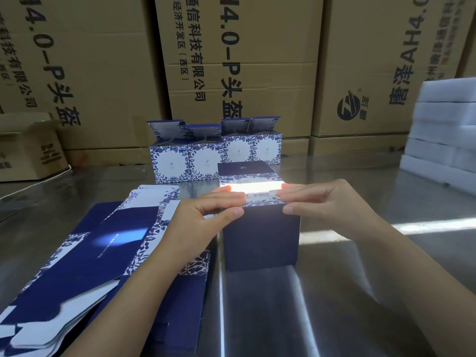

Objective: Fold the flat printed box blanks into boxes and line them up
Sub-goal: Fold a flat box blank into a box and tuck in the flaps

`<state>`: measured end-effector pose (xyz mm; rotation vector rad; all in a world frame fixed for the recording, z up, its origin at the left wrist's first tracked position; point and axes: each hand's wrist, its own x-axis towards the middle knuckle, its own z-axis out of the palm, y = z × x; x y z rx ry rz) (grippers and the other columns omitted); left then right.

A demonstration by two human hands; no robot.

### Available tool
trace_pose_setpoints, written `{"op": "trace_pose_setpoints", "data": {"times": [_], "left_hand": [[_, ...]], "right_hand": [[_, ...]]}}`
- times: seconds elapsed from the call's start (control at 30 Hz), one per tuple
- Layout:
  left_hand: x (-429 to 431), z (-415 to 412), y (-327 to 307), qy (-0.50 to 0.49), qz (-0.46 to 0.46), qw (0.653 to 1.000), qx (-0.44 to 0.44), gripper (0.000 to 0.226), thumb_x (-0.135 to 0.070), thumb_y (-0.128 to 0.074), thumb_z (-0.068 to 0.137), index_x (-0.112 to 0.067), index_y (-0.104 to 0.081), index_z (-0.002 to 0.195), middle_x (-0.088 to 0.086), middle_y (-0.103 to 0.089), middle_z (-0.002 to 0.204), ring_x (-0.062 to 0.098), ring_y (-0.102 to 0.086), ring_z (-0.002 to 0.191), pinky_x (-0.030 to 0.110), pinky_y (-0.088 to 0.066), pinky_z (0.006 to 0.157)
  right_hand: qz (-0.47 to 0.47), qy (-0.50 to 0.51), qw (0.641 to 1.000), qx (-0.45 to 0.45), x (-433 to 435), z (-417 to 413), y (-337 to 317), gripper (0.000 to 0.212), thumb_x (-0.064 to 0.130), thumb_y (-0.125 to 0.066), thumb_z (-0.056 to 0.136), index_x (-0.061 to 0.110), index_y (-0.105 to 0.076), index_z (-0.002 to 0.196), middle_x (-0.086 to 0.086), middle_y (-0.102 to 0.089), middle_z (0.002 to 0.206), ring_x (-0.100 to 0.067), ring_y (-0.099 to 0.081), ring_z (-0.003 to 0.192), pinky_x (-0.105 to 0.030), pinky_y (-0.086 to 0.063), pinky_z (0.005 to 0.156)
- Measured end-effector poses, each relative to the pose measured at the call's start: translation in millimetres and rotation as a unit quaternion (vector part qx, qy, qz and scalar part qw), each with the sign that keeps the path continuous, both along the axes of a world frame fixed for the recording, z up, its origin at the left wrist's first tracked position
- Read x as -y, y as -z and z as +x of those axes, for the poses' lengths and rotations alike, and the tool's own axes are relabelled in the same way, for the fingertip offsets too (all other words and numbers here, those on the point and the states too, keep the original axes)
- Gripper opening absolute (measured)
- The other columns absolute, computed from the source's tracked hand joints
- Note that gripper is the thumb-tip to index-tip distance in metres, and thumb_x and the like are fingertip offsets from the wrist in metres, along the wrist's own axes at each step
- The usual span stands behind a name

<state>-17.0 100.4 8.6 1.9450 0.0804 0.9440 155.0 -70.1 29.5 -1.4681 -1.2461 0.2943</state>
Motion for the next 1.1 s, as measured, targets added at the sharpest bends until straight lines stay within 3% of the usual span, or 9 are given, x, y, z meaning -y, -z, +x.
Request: {"op": "trace_pose_setpoints", "data": {"times": [0.17, 0.4, 0.63, 0.77, 0.83, 0.93, 1.0, 1.03, 1.1], "left_hand": [[1, -3, 1, -0.056, 0.036, 0.998, 0.001, 0.016, -0.043, -0.067, 0.066, -0.048, -0.073, 0.080, -0.028, -0.066, 0.107, -0.009, -0.053, 0.111, 0.004, -0.035, 0.093], [1, -4, 1, -0.078, 0.040, 0.996, -0.007, 0.016, -0.046, -0.066, 0.065, -0.053, -0.071, 0.078, -0.029, -0.062, 0.111, -0.006, -0.052, 0.112, 0.007, -0.036, 0.097], [-1, 0, 5, -0.085, 0.027, 0.996, 0.009, 0.027, -0.018, -0.073, 0.078, -0.045, -0.074, 0.076, -0.027, -0.065, 0.105, -0.006, -0.054, 0.112, 0.008, -0.037, 0.096], [0, 0, 7, -0.099, 0.062, 0.993, 0.008, 0.023, -0.018, -0.075, 0.076, -0.039, -0.071, 0.086, -0.023, -0.066, 0.107, -0.004, -0.054, 0.112, 0.025, -0.042, 0.100], [-1, -1, 9, -0.112, 0.097, 0.989, -0.017, 0.030, -0.024, -0.078, 0.073, -0.040, -0.068, 0.096, -0.025, -0.062, 0.113, -0.005, -0.049, 0.117, 0.022, -0.039, 0.100], [-1, 0, 15, -0.150, 0.163, 0.975, -0.033, 0.047, -0.029, -0.082, 0.070, -0.049, -0.058, 0.105, -0.030, -0.049, 0.120, -0.013, -0.037, 0.121, 0.005, -0.026, 0.099], [0, 2, 19, -0.157, 0.143, 0.976, -0.044, 0.052, -0.032, -0.082, 0.069, -0.054, -0.054, 0.106, -0.029, -0.037, 0.129, -0.018, -0.029, 0.123, -0.003, -0.019, 0.096], [-1, 3, 20, -0.153, 0.119, 0.980, -0.049, 0.055, -0.034, -0.083, 0.068, -0.055, -0.051, 0.108, -0.026, -0.034, 0.134, -0.018, -0.029, 0.125, -0.001, -0.021, 0.098], [-3, 5, 23, -0.132, 0.043, 0.988, -0.070, 0.067, -0.040, -0.084, 0.064, -0.049, -0.044, 0.116, -0.018, -0.036, 0.142, -0.006, -0.034, 0.130, 0.018, -0.031, 0.108]], "right_hand": [[0.009, -0.004, 1.000, 0.004, 0, 0, 0, 0.024, 0.031, -0.078, 0.060, 0.031, -0.078, 0.084, 0.014, -0.074, 0.095, 0.004, -0.062, 0.105, -0.004, -0.043, 0.083], [0.022, -0.005, 1.000, 0.002, 0, 2, 1, 0.021, 0.033, -0.077, 0.059, 0.033, -0.078, 0.080, 0.014, -0.074, 0.094, 0.003, -0.063, 0.104, -0.004, -0.043, 0.082], [0.040, 0.022, 0.999, 0.009, -5, 0, 6, 0.008, 0.011, -0.077, 0.073, 0.019, -0.076, 0.076, 0.009, -0.074, 0.094, -0.003, -0.065, 0.102, -0.012, -0.048, 0.081], [0.052, 0.065, 0.994, 0.070, -8, -4, 14, 0.012, 0.014, -0.075, 0.079, 0.025, -0.069, 0.079, 0.015, -0.070, 0.103, -0.006, -0.063, 0.101, -0.017, -0.047, 0.081], [0.046, 0.088, 0.988, 0.115, -10, -6, 18, 0.018, 0.026, -0.078, 0.075, 0.031, -0.064, 0.083, 0.022, -0.062, 0.113, -0.002, -0.057, 0.109, -0.020, -0.043, 0.088], [0.013, 0.085, 0.983, 0.164, -15, -5, 26, 0.045, 0.034, -0.083, 0.067, 0.041, -0.056, 0.102, 0.034, -0.040, 0.131, 0.006, -0.044, 0.123, -0.018, -0.035, 0.099], [-0.001, 0.066, 0.985, 0.157, -17, -6, 31, 0.061, 0.034, -0.083, 0.066, 0.049, -0.048, 0.114, 0.047, -0.021, 0.133, 0.012, -0.032, 0.129, -0.015, -0.032, 0.100], [-0.009, 0.061, 0.987, 0.146, -19, -6, 33, 0.065, 0.034, -0.083, 0.067, 0.051, -0.045, 0.118, 0.051, -0.017, 0.131, 0.012, -0.030, 0.131, -0.016, -0.033, 0.101], [-0.022, 0.061, 0.991, 0.117, -21, -5, 37, 0.065, 0.033, -0.082, 0.070, 0.051, -0.044, 0.121, 0.044, -0.022, 0.134, 0.004, -0.037, 0.129, -0.019, -0.038, 0.101]]}}
